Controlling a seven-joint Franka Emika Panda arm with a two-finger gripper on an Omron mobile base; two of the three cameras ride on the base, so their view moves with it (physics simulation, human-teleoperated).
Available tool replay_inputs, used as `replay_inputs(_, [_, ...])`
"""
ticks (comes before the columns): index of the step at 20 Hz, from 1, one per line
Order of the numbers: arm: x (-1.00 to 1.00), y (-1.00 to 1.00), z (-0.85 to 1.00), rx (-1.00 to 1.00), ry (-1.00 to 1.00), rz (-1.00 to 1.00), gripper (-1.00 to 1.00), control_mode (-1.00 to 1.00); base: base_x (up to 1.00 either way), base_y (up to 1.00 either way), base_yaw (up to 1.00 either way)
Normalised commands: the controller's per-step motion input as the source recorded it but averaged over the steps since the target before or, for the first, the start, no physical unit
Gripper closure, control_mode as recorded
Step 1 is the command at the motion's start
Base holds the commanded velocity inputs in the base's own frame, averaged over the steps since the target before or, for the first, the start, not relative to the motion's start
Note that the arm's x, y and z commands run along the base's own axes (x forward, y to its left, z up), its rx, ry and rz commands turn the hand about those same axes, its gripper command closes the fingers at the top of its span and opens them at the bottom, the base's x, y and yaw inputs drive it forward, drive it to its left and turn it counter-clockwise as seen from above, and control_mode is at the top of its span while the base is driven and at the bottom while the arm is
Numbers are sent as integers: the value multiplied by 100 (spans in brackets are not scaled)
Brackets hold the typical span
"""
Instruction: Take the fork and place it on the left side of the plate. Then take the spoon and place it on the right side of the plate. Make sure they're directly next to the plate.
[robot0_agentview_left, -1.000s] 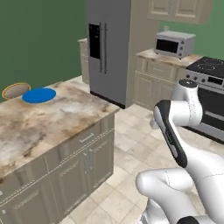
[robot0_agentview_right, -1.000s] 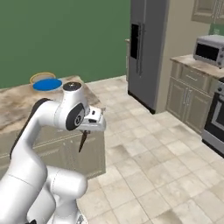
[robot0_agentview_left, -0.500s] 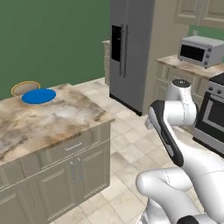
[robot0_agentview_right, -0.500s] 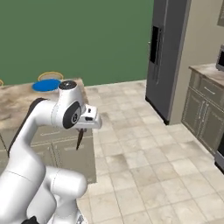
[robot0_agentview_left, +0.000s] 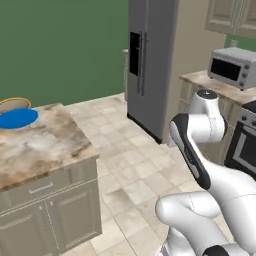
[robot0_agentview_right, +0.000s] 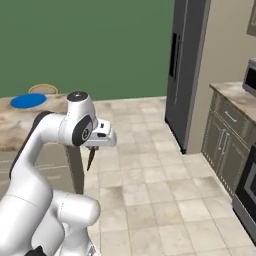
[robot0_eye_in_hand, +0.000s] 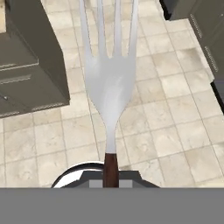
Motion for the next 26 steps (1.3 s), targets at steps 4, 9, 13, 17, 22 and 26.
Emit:
replay_inputs(4, [0,0,0,0,0,0,100,100,100,-98,28])
replay_inputs(9, [0,0,0,0,0,0,100,100,100,-85,32])
replay_inputs(13, [0,0,0,0,0,0,100,100,100,-76,32])
replay_inputs(17, [0,0,0,0,0,0,100,100,100,-61,33])
replay_inputs(22, [0,0,0,0,0,0,100,100,100,-44,34])
replay_inputs(26, [0,0,0,0,0,0,100,100,100,-23,41])
